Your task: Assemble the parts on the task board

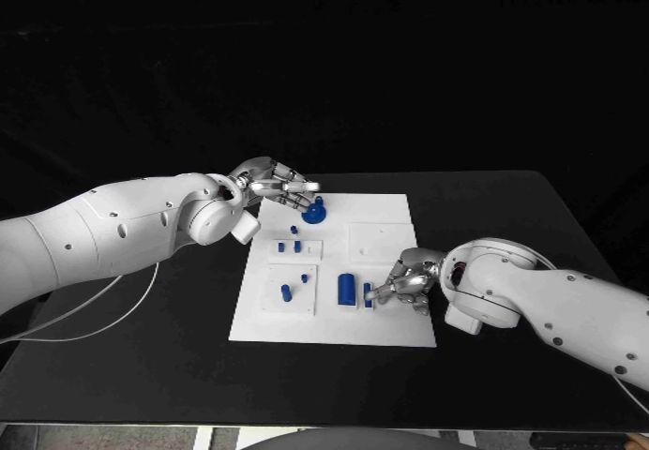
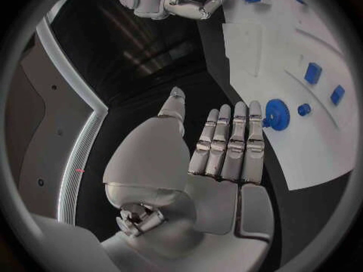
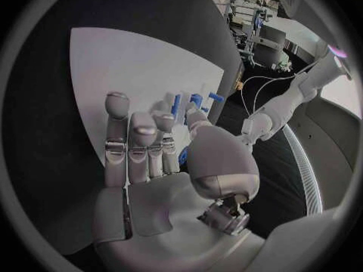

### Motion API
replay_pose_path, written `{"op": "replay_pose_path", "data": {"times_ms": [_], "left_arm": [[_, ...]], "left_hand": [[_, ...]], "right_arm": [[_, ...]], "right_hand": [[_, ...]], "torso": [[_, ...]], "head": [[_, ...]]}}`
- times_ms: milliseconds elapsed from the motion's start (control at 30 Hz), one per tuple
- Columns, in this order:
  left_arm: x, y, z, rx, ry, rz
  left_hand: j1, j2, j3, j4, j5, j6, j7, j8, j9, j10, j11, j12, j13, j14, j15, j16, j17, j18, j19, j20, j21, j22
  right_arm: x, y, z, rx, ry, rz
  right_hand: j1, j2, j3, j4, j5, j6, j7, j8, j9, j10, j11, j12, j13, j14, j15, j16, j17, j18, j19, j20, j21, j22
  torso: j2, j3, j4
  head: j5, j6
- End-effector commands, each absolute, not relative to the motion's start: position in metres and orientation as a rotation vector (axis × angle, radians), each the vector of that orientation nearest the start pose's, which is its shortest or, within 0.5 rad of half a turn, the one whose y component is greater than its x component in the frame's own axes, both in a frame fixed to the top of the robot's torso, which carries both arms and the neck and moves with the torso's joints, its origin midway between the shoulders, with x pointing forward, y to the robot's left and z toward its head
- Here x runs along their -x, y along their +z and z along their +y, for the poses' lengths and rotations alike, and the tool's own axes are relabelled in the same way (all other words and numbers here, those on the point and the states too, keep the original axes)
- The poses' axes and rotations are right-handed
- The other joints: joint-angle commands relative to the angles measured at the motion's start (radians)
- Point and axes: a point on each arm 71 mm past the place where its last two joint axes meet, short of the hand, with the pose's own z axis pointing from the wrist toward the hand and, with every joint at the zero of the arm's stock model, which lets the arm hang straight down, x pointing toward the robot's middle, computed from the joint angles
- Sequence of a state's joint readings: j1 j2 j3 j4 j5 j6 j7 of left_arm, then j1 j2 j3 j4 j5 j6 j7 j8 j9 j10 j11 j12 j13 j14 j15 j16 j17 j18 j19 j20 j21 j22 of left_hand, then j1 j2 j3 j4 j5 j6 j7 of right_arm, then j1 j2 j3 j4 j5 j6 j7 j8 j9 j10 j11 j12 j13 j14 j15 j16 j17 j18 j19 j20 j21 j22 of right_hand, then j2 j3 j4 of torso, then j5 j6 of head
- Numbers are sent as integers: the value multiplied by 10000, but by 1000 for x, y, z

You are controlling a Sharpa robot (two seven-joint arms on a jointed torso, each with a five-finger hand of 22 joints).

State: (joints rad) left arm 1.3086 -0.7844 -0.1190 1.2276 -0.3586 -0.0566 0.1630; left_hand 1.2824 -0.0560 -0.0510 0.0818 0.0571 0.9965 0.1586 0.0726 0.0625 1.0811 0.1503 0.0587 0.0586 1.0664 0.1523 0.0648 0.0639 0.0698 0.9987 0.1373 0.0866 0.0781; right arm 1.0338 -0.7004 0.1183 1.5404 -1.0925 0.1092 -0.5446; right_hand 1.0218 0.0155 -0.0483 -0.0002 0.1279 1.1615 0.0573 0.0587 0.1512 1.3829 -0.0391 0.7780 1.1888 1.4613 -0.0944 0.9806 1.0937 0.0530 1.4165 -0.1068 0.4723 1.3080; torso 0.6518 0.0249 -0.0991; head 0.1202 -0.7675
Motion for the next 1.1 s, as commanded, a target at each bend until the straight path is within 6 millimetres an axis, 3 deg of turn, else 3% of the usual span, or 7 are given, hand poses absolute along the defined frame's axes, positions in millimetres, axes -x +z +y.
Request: {"op": "replay_pose_path", "data": {"times_ms": [33, 233, 567, 700, 833, 933, 1100], "left_arm": [[-543, -175, 257, 7783, -12541, 17077], [-545, -173, 260, 8015, -12520, 16537], [-556, -172, 266, 8844, -12361, 15596], [-564, -172, 267, 9216, -12372, 15271], [-572, -172, 269, 9621, -12448, 14868], [-577, -172, 270, 9864, -12514, 14592], [-583, -174, 272, 10351, -12659, 14173]], "left_hand": [[7, 107, 7, -84, 8, -43, -42, 57, 9, -3, -25, 9, 15, 25, -8, -24, 14, -8, -19, 14, 0, 7], [34, 117, 3, -136, 16, -18, -53, 65, 10, 45, -37, 10, 15, 80, -22, -22, 15, -15, -8, 2, 6, 7], [261, 628, -198, -664, 160, 96, -95, 64, 8, 163, -79, 4, 11, 207, -70, -25, 13, -21, 86, -49, 53, 18], [263, 817, -372, -840, 188, 122, -111, 53, 7, 185, -93, 8, 13, 266, -86, -21, 13, 5, 156, -65, 90, 20], [234, 886, -433, -884, 193, 108, -212, 40, 7, 119, -155, 7, 13, 228, -123, -26, 9, -3, 148, -68, 88, 10], [208, 895, -461, -910, 190, -25, -308, -5, 0, -146, -236, 4, 10, 41, -140, -35, 1, -1, 104, -37, 68, -2], [196, 916, -453, -967, 197, -168, -423, -23, -2, -419, -351, 0, 5, -47, -180, -36, 1, 74, 64, 36, 57, -8]], "right_arm": [[-457, -239, -143, -2344, 6897, 23393], [-476, -217, -157, -3375, 8150, 22300], [-536, -209, -215, -6750, 10704, 19593], [-556, -214, -240, -8597, 11844, 18135], [-572, -220, -258, -9580, 12518, 16343], [-577, -223, -264, -9823, 12724, 15556], [-578, -226, -264, -9909, 13021, 14931]], "right_hand": [[176, 79, -904, 279, -1, -249, 60, 56, -52, -45, 105, 60, -59, -20, 67, -59, -59, 4, 23, 35, -154, 555], [497, 84, -1513, 705, -311, -293, 101, 50, -55, -311, 102, -361, -439, -109, 67, -653, -476, -28, -215, 11, -1730, 211], [1507, 788, -1273, -47, 376, -81, 148, 59, -99, -1042, 331, -3328, -3441, -860, 388, -4580, -2890, -252, -1271, 359, -4113, -2259], [1678, 926, -940, -565, 464, -342, 344, 55, -563, -431, 650, -6279, -7868, -903, 881, -7613, -5248, -312, -2348, 841, -4081, -5711], [1933, 873, -588, -1019, 571, -1694, 630, 56, -888, -2588, 1625, -7161, -11210, -3698, 2149, -9015, -8061, -380, -4969, 2012, -4137, -8235], [1853, 826, -291, -1276, 623, -2743, 494, -17, -939, -3585, 1664, -7113, -11280, -4285, 2365, -9166, -10345, 154, -5681, 2667, -4002, -10516], [1762, 852, -210, -1306, 574, -3105, 431, -33, -955, -3957, 1647, -7198, -11312, -4738, 2289, -9195, -10340, 1318, -5984, 3637, -3788, -12394]], "torso": [[-12, 9, 5], [-102, 27, -66], [-468, 4, -185], [-664, -25, -191], [-847, -35, -223], [-917, -11, -219], [-1010, 20, -221]], "head": [[2, 87], [1, 186], [-35, 687], [-36, 921], [18, 1107], [45, 1235], [92, 1358]]}}
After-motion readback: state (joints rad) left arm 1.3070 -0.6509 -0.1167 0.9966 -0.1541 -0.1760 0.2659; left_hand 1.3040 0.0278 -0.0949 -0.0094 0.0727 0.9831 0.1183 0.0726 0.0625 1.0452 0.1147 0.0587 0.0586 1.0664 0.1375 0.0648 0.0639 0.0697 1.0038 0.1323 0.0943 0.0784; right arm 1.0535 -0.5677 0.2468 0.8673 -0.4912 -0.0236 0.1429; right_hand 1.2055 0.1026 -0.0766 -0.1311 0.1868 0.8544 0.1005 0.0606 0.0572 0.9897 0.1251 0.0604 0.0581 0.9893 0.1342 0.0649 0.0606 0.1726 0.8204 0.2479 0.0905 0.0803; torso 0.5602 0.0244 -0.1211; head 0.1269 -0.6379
